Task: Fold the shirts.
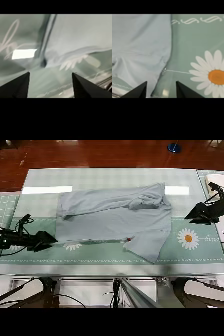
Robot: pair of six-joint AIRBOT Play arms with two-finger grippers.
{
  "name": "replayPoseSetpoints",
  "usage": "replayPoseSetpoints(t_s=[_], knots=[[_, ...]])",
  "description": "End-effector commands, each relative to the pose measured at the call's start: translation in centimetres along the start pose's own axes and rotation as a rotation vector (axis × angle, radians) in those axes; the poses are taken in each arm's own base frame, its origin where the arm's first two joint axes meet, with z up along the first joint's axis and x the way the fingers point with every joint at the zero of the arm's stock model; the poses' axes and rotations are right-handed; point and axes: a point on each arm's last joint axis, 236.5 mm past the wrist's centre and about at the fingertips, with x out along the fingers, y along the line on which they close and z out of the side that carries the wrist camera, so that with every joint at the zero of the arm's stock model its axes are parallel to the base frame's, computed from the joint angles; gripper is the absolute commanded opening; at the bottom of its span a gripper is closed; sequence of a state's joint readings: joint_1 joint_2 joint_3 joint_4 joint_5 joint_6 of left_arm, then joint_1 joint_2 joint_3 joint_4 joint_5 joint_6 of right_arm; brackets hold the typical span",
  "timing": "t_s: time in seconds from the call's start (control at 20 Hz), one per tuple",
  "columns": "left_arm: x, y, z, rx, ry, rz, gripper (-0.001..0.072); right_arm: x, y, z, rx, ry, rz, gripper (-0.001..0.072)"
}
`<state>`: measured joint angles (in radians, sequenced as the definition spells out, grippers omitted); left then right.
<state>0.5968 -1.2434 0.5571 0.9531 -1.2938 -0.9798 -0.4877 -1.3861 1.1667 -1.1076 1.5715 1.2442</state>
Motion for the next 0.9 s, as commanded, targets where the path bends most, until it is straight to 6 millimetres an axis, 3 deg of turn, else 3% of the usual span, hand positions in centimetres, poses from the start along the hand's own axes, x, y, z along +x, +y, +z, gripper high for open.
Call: replayPoseSetpoints(t_s=[0.0,0.1,0.15,0.2,0.25,0.3,0.55,0.7,0.85], knots=[[1.4,-0.4,2.4,-0.013,-0.085,-0.062,0.0631,0.2,1.1,0.2,-0.010,-0.022,0.056,0.0460],[2.8,-1.0,2.0,-0.018,-0.039,-0.091,0.0596,0.2,1.2,0.1,-0.010,-0.014,0.060,0.0460],[3.6,-1.2,1.6,-0.012,-0.005,-0.094,0.0451,0.2,1.2,0.0,-0.010,-0.010,0.061,0.0460],[4.2,-1.4,1.1,-0.008,0.024,-0.096,0.0210,0.1,1.3,-0.1,-0.011,-0.010,0.061,0.0460],[4.7,-1.5,0.8,-0.004,0.046,-0.099,0.0087,0.1,1.3,-0.2,-0.012,-0.009,0.061,0.0460],[4.9,-1.7,0.5,0.006,0.063,-0.103,0.0033,-0.1,1.4,-0.3,-0.014,-0.006,0.062,0.0460],[4.3,-1.4,0.6,-0.015,0.052,-0.116,0.0032,-0.2,0.0,-2.7,0.003,0.022,-0.022,0.0462],[4.0,-1.2,0.7,-0.013,0.042,-0.122,0.0032,3.0,0.2,-5.8,0.040,0.067,0.037,0.0536],[4.0,-1.2,0.7,-0.013,0.043,-0.123,0.0032,6.7,0.0,-7.2,0.081,0.059,0.085,0.0536]])
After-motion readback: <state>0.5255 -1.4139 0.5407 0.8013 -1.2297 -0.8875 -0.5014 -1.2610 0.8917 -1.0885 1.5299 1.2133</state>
